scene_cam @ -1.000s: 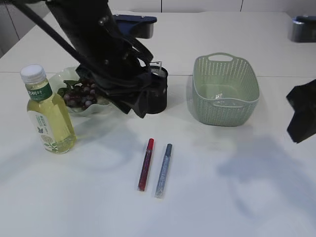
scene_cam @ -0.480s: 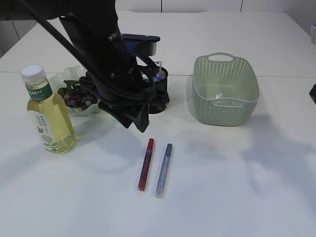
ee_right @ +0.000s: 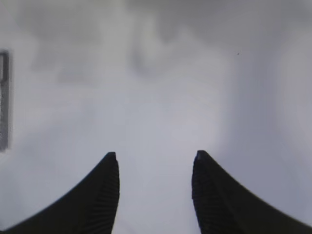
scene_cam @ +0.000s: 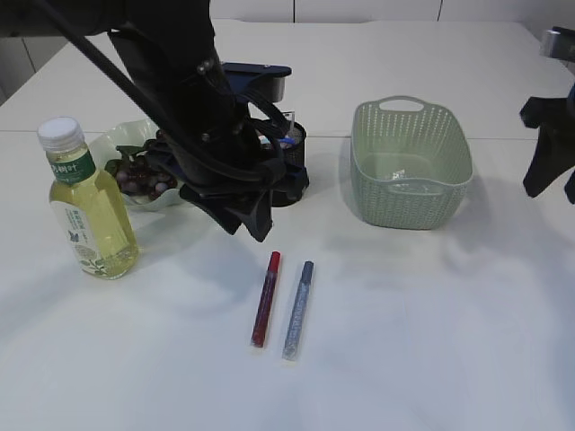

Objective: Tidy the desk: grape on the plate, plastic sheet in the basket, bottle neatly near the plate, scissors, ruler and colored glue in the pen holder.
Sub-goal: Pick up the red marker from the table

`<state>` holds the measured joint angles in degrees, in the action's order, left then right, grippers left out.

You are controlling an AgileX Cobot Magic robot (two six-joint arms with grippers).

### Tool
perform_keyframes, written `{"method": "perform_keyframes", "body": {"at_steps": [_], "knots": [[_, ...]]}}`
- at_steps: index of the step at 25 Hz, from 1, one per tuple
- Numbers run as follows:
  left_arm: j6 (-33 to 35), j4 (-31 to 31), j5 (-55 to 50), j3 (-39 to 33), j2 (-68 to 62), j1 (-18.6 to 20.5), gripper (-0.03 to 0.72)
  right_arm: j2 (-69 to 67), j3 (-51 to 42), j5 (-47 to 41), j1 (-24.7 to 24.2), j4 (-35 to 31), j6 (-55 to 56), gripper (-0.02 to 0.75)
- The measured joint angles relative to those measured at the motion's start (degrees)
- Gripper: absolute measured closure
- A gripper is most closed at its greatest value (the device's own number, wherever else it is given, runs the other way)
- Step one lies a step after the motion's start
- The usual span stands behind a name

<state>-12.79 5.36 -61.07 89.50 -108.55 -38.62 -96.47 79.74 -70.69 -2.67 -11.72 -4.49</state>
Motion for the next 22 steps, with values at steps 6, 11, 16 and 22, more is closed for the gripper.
{"method": "perform_keyframes", "body": {"at_steps": [6, 11, 16, 22], "knots": [[0.0, 0.15, 0.0, 0.0, 0.0, -0.13, 0.44, -1.9, 1.9, 0.5, -12.37, -1.07, -0.55, 0.353], [-0.5, 0.29, -0.09, 0.12, -1.84, -0.24, 0.44, -1.9, 2.03, 0.5, -15.22, 6.17, 1.36, 0.353], [-2.24, 0.29, -0.22, 0.12, -6.0, -0.24, 0.44, -1.9, 2.03, 0.5, -15.22, 6.54, 1.61, 0.353], [-3.32, 1.82, 1.78, 0.12, -10.92, -0.24, 0.44, -1.9, 2.03, 0.5, -15.22, 7.63, 1.61, 0.353]]}}
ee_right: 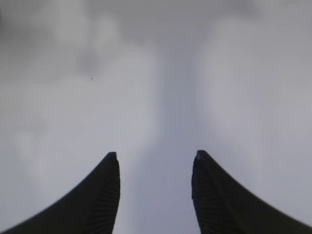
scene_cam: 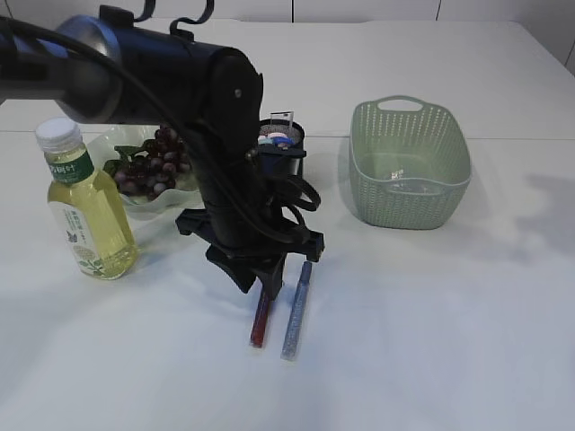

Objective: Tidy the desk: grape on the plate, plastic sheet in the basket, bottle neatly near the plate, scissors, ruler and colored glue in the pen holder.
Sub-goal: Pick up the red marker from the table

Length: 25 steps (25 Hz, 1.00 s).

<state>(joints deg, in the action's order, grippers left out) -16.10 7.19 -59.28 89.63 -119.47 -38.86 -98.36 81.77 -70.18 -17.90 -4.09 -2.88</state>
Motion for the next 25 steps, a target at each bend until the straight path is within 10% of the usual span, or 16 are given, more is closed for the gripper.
{"method": "perform_keyframes", "body": {"at_steps": [25], "knots": [[-10.21, -6.54, -10.27, 17.05, -10.14, 1.76, 0.439, 0.0, 0.09, 0.0, 0.0, 0.12, 0.0, 0.353]]}}
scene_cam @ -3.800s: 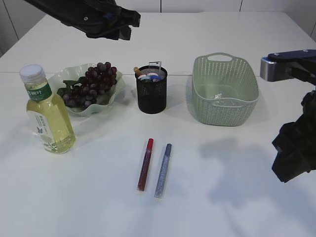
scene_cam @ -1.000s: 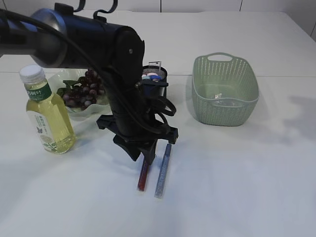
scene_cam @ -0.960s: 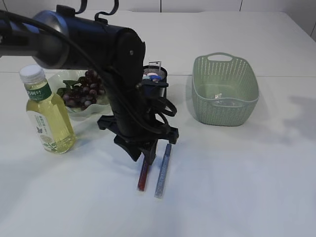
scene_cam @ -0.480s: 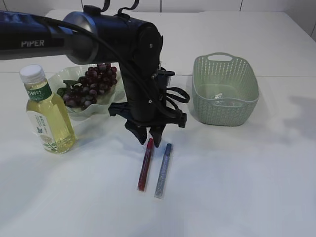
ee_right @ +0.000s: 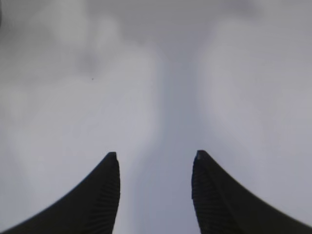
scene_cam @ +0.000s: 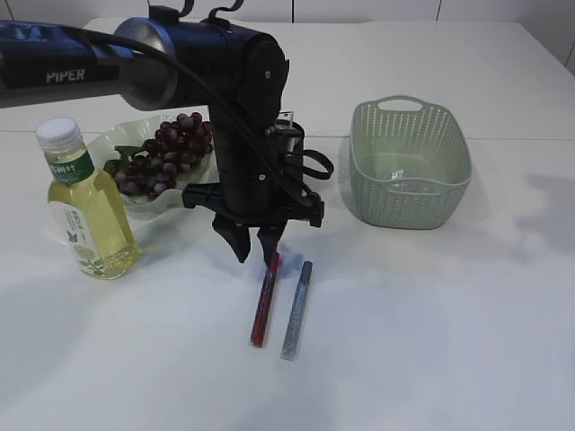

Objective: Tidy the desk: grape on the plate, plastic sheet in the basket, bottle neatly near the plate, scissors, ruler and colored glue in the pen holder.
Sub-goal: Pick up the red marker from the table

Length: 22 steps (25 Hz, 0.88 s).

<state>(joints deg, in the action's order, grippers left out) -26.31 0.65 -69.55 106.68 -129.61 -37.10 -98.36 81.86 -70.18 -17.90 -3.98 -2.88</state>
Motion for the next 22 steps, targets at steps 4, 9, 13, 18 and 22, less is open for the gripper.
{"method": "perform_keyframes", "body": {"at_steps": [4, 9, 13, 18, 22], "knots": [[0.0, 0.38, 0.0, 0.12, -1.15, 0.0, 0.439, 0.0, 0.0, 0.0, 0.0, -0.21, 0.0, 0.353], [-0.09, 1.57, 0.0, 0.12, -3.03, 0.0, 0.439, 0.0, 0.0, 0.0, 0.0, -0.29, 0.0, 0.353], [-0.09, 2.26, 0.0, 0.12, -3.95, 0.0, 0.439, 0.0, 0.0, 0.0, 0.0, -0.33, 0.0, 0.354], [-0.09, 2.52, 0.0, 0.12, -4.05, 0.0, 0.44, 0.0, 0.0, 0.0, 0.0, -0.42, 0.0, 0.353], [-0.09, 3.34, 1.03, 0.12, -4.05, 0.0, 0.44, 0.0, 0.0, 0.0, 0.0, -0.42, 0.0, 0.353]]}}
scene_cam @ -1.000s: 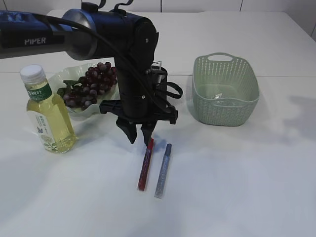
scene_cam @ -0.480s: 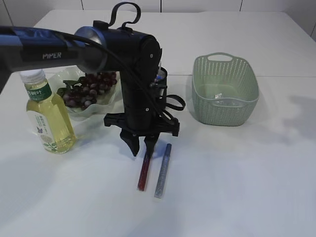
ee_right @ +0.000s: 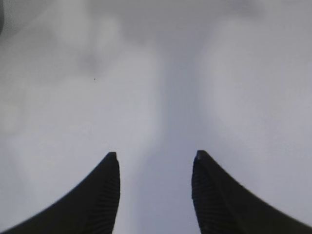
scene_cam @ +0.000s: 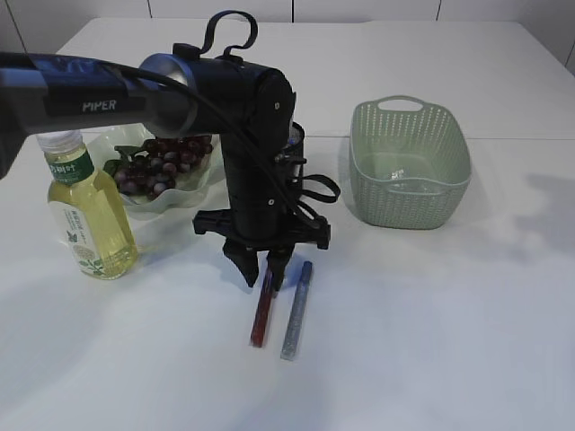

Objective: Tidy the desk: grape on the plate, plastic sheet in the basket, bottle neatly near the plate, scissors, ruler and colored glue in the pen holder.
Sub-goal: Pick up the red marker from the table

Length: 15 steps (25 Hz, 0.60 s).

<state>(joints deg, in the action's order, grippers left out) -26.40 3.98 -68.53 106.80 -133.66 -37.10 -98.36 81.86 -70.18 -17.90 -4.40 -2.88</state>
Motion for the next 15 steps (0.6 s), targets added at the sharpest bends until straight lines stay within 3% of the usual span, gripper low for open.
{"method": "perform_keyframes", "body": {"at_steps": [15], "knots": [[0.0, 0.61, 1.0, 0.0, -0.74, 0.13, 0.444, 0.0, 0.0, 0.0, 0.0, 0.0, 0.0, 0.354]]}}
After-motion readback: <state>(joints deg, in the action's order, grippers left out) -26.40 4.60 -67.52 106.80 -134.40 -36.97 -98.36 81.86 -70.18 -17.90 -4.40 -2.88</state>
